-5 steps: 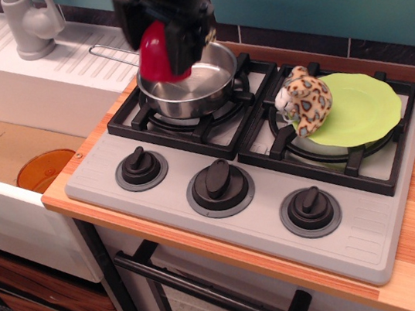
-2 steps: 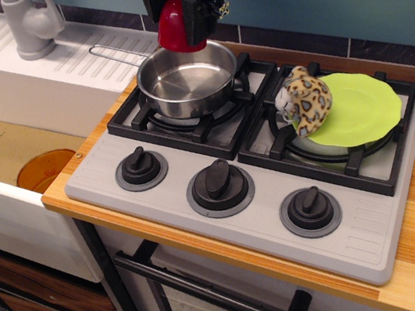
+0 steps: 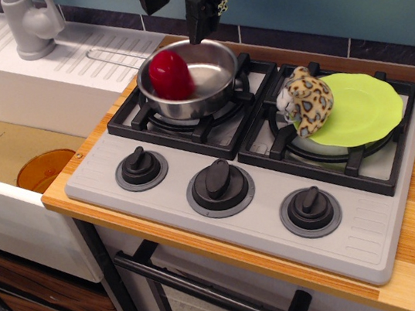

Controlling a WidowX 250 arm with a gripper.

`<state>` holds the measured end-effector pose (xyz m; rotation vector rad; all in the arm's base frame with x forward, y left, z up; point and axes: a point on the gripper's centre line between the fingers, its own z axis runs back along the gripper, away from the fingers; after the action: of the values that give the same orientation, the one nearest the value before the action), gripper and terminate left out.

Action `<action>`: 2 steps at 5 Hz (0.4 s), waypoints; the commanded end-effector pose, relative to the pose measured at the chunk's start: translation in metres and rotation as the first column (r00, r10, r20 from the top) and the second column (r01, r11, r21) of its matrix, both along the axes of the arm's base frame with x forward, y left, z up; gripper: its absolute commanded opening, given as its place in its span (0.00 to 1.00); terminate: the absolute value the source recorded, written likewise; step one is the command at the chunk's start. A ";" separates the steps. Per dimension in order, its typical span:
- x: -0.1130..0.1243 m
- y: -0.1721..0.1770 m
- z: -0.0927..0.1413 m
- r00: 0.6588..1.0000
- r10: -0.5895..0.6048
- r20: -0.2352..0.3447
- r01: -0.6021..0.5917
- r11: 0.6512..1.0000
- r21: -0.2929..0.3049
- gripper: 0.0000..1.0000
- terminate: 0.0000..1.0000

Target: Put stuffedcheeta on plate and sweetpotato in pot or pan on stove

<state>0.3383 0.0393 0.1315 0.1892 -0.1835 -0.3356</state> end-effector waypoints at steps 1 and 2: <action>-0.004 -0.026 0.015 0.998 0.031 0.057 -0.033 0.999 0.029 1.00 0.00; -0.018 -0.054 0.014 0.995 0.079 0.062 -0.081 0.996 0.035 1.00 0.00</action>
<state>0.3098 -0.0121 0.1245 0.2418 -0.1640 -0.2514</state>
